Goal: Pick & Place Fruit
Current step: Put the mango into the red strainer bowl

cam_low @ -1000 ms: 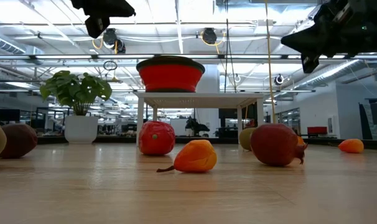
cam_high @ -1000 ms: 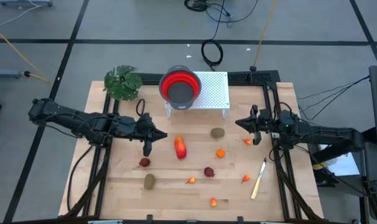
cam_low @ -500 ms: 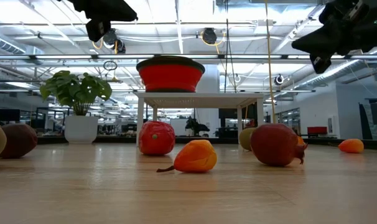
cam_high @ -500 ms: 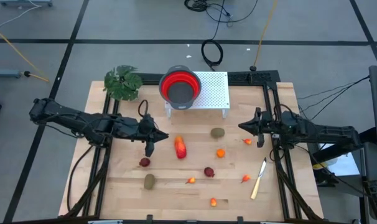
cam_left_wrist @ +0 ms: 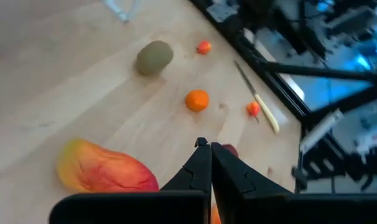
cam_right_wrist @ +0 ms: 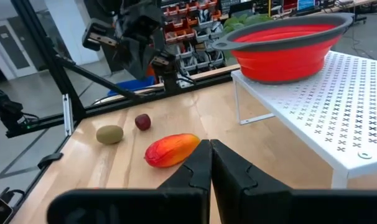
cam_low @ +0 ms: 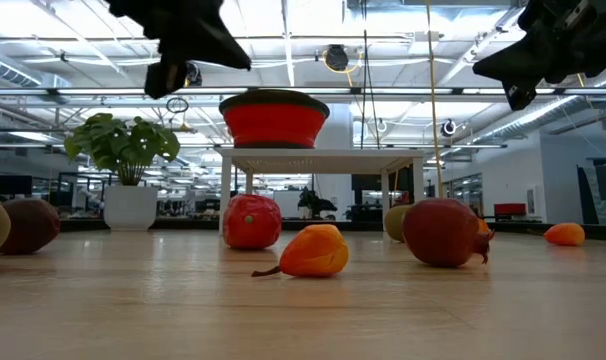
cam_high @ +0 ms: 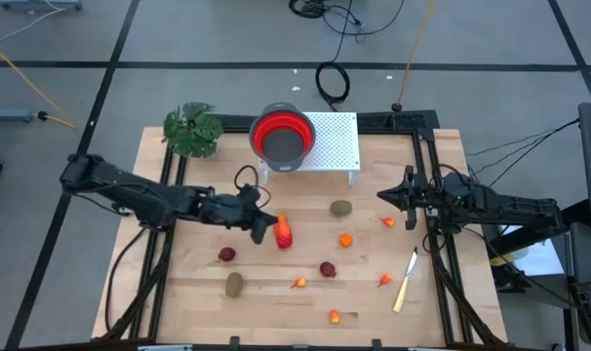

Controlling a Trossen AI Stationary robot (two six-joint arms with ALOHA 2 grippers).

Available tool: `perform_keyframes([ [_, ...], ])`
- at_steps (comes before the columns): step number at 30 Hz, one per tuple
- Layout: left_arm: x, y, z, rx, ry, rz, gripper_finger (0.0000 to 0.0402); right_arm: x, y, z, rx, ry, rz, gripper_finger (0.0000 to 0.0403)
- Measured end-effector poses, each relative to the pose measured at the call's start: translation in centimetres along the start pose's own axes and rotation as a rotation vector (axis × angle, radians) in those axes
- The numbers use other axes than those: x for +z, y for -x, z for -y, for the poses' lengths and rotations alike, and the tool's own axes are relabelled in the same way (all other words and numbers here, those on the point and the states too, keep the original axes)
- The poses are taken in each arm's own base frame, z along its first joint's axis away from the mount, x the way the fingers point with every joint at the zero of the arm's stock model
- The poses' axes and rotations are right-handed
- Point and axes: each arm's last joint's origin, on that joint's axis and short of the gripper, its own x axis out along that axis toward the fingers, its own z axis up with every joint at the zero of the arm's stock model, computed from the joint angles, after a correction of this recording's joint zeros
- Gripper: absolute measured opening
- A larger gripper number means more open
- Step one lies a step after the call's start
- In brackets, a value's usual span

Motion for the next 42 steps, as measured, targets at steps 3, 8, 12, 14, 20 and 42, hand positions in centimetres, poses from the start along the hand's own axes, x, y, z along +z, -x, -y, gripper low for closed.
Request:
perform_keyframes([
  [3,0.5,-1.0,0.9,0.077,0.074,-0.016,0.0002,0.0,0.0,0.0,0.001,0.010,0.000,0.0000],
  [8,1.5,-2.4,2.5,0.261,0.180,-0.084,0.0001,0.0,0.0,0.0,0.002,0.041,-0.001,0.0000],
  [12,1.9,-3.4,3.4,0.425,0.289,-0.138,0.0001,0.0,0.0,0.0,0.002,0.049,0.000,0.0000],
  [14,2.0,-4.0,3.8,0.499,0.354,-0.148,0.0001,0.0,0.0,0.0,0.002,0.049,0.000,0.0000],
  [20,1.2,-7.3,4.0,0.624,0.490,-0.140,0.0001,0.0,0.0,0.0,0.003,0.057,-0.001,0.0000],
  [42,0.5,-9.8,3.2,0.694,0.664,-0.054,0.0070,0.0,0.0,-0.2,0.055,0.138,-0.008,0.0000],
])
